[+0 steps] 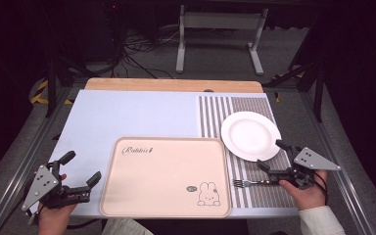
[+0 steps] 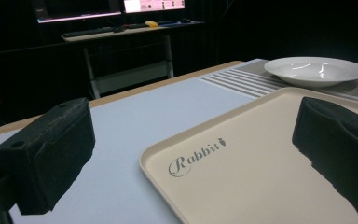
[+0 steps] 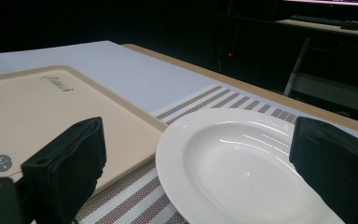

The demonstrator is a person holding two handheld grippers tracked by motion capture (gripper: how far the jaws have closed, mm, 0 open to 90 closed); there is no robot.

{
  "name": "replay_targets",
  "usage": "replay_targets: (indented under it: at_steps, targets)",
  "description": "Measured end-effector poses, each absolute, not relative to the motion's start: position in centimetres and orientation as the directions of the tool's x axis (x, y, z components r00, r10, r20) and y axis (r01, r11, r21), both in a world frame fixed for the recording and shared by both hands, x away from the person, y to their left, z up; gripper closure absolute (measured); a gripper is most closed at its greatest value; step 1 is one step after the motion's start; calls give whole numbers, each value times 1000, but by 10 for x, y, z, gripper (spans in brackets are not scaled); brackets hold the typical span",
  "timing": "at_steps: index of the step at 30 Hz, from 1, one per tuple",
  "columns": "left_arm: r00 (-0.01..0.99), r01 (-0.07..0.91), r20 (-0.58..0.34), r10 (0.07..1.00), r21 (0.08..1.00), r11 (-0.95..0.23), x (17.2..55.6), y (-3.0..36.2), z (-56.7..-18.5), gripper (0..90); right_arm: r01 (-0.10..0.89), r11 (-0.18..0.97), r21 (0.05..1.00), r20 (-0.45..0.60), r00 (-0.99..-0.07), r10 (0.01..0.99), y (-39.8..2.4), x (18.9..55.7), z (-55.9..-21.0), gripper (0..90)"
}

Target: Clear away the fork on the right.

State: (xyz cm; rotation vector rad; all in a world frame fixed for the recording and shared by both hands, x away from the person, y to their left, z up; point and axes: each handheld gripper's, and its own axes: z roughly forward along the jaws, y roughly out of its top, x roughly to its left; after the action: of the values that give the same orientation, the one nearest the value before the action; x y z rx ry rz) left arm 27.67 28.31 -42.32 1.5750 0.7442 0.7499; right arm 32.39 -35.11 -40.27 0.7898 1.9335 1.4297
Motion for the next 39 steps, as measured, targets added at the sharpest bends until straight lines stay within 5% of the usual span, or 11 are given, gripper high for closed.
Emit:
replay_targets:
  at_steps: [16,39]
  targets:
    - [578,59,61,814,991,-117,276,285,-423,0,249,454,856,-133,-741,658,-347,340,-378,51]
    - [578,58,65,813,991,-121,276,285,-423,0,292,754,589,-173,-865,471,-336,355,-359,81]
